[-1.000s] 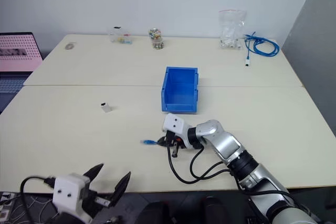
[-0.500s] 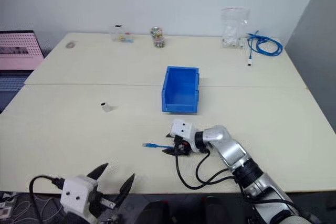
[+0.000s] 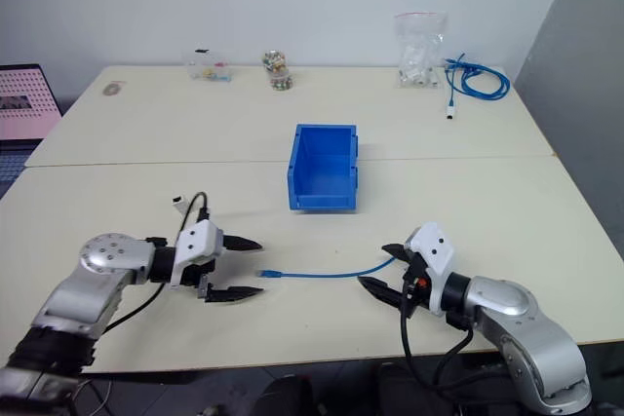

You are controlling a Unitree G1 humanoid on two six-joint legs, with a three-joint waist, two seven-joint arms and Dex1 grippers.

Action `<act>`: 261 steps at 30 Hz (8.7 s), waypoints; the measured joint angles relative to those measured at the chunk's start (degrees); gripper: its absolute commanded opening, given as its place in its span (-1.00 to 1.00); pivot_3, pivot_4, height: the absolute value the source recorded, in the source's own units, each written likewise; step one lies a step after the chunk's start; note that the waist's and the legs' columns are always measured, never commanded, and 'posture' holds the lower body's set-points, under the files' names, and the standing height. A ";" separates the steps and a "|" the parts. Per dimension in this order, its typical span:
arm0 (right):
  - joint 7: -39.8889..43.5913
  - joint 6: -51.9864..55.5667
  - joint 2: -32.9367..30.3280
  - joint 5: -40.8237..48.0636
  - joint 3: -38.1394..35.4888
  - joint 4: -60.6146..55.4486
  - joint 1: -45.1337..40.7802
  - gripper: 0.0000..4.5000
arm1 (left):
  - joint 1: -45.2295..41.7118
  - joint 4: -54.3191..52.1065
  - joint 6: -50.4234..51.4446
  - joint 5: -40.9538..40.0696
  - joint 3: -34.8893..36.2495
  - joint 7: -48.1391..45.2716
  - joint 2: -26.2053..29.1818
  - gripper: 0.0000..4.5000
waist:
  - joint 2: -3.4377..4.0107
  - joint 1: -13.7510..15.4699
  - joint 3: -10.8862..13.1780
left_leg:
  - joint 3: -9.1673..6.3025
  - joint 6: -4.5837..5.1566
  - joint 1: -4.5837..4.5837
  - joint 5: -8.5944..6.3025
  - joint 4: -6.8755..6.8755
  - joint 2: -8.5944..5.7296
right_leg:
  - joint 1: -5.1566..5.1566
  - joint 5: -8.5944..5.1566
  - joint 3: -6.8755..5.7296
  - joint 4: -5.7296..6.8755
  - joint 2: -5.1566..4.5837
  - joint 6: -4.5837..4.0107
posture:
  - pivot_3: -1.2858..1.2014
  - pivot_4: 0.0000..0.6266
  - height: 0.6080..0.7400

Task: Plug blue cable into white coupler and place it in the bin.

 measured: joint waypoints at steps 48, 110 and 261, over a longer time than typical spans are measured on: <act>-26.03 17.30 1.58 59.49 -10.75 9.53 -3.40 0.74 | -2.62 -27.04 80.82 -50.54 18.72 31.48 -26.14 -0.90 | -0.10 -0.41 -1.09 | -0.26 0.12 0.01 0.06 0.08 -0.02 | 0.13 0.08 0.21 -0.02 -0.15 0.23 | 0.03 -0.52 1.00; -19.80 6.78 -1.55 59.37 7.12 37.82 -27.09 -0.92 | 29.97 -52.98 42.93 -21.63 22.32 75.22 -27.75 0.91 | -0.12 1.44 -0.43 | -0.13 0.10 -0.26 0.05 0.03 0.08 | -0.07 0.10 0.22 -0.21 -0.34 0.23 | 0.03 -0.52 1.00; 27.51 -33.27 -1.27 -13.58 25.09 42.59 -27.15 -0.92 | 1.53 -4.53 2.91 -1.03 -7.50 8.29 -18.29 -0.50 | -0.02 0.58 -0.95 | -0.09 0.18 0.39 0.10 0.02 -0.05 | 0.36 0.09 0.16 0.02 -0.01 0.16 | 0.03 -0.52 1.00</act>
